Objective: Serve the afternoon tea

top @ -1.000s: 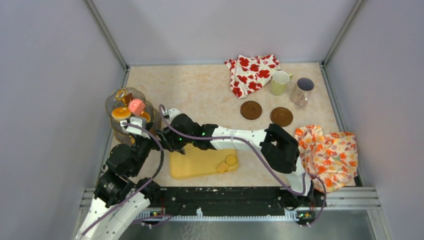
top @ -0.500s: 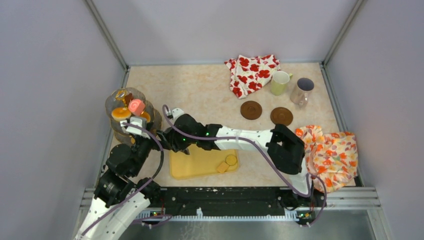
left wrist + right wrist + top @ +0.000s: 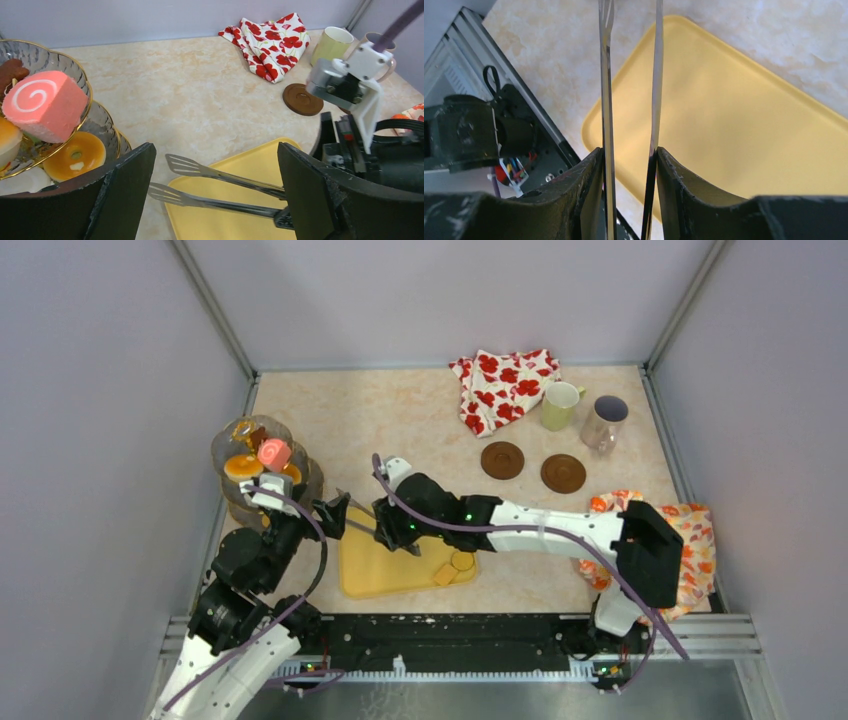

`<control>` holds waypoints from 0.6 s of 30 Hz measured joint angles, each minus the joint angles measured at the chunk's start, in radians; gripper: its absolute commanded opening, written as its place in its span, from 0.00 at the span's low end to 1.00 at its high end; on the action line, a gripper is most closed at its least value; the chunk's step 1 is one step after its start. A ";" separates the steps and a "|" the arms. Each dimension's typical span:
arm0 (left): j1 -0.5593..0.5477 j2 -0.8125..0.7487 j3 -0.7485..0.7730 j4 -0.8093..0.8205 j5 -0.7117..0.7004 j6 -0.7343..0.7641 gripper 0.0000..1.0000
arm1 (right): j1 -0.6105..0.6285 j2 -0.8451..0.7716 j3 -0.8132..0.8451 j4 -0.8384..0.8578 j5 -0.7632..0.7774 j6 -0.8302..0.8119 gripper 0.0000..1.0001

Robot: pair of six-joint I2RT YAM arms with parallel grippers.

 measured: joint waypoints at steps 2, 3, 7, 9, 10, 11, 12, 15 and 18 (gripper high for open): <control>0.000 0.000 0.000 0.001 0.000 0.000 0.99 | 0.000 -0.047 -0.050 -0.009 0.012 0.000 0.41; 0.000 0.000 0.000 0.001 0.002 0.000 0.99 | 0.000 -0.076 -0.080 -0.013 0.019 0.001 0.41; 0.000 0.001 0.000 0.003 0.004 0.000 0.99 | 0.000 -0.170 -0.177 -0.031 0.041 0.004 0.41; 0.000 0.001 0.000 0.005 0.007 0.000 0.99 | 0.000 -0.221 -0.229 -0.043 0.053 0.011 0.41; 0.000 0.001 0.000 0.005 0.008 0.000 0.99 | 0.000 -0.246 -0.253 -0.051 0.059 0.016 0.41; 0.000 0.001 0.000 0.006 0.009 0.000 0.99 | 0.000 -0.265 -0.273 -0.054 0.063 0.021 0.41; 0.000 0.001 0.000 0.007 0.011 0.000 0.99 | 0.000 -0.286 -0.293 -0.063 0.068 0.028 0.41; 0.000 0.003 0.000 0.008 0.014 0.000 0.99 | 0.000 -0.361 -0.351 -0.109 0.084 0.048 0.41; 0.000 0.010 -0.001 0.008 0.023 0.000 0.99 | 0.000 -0.445 -0.401 -0.156 0.088 0.070 0.41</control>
